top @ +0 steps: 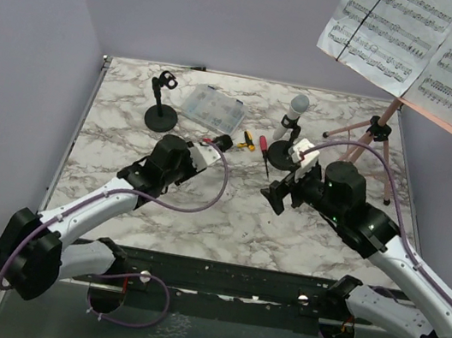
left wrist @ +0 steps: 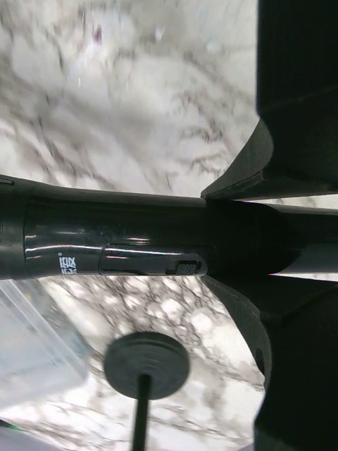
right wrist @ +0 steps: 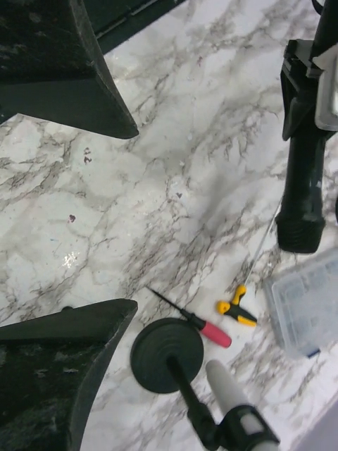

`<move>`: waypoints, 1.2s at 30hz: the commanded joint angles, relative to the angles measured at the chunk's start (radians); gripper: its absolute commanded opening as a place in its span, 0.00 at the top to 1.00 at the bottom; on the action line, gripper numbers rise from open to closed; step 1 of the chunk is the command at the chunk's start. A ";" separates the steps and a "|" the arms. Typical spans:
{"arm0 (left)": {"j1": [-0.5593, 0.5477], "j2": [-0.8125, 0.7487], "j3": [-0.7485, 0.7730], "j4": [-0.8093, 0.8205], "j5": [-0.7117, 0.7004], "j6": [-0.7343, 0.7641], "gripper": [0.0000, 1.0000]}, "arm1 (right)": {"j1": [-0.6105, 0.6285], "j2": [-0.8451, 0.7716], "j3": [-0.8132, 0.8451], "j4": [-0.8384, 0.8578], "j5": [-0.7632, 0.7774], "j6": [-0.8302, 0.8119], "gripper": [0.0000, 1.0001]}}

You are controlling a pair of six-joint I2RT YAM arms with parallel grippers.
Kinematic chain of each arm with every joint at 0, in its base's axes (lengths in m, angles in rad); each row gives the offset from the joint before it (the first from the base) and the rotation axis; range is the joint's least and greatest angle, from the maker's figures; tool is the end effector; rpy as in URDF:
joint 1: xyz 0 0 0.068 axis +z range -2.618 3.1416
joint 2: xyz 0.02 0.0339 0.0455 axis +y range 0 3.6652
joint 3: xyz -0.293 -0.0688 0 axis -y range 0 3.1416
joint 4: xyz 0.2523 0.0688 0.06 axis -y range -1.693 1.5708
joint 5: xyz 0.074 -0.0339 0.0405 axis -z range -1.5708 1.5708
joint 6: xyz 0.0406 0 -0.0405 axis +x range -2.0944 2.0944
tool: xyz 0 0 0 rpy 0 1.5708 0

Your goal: Pack up the instrument practice props

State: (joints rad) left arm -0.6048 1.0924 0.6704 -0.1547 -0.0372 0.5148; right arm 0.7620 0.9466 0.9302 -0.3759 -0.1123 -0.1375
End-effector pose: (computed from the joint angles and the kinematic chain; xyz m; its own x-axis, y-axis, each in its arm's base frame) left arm 0.1949 -0.1329 0.2625 -0.1233 0.6833 -0.7196 0.6931 0.5783 0.4304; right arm 0.1471 0.1467 0.3634 -0.1697 -0.3502 -0.9212 -0.7917 0.6051 -0.0842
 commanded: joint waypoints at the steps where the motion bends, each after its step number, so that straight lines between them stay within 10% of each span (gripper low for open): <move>1: 0.108 0.087 0.010 0.119 -0.128 -0.103 1.00 | 0.004 -0.108 -0.063 0.094 0.170 0.056 0.00; 25: 0.382 0.641 0.266 0.206 -0.113 -0.163 1.00 | 0.003 -0.294 -0.167 0.072 0.308 0.041 0.00; 36: 0.413 0.784 0.393 0.173 -0.225 -0.167 0.66 | 0.003 -0.300 -0.168 0.064 0.328 0.045 0.00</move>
State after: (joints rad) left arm -0.2085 1.8351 1.0294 0.0154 -0.2028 0.3416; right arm 0.7620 0.6540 0.7765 -0.3092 0.1772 -0.0826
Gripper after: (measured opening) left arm 0.401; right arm 0.998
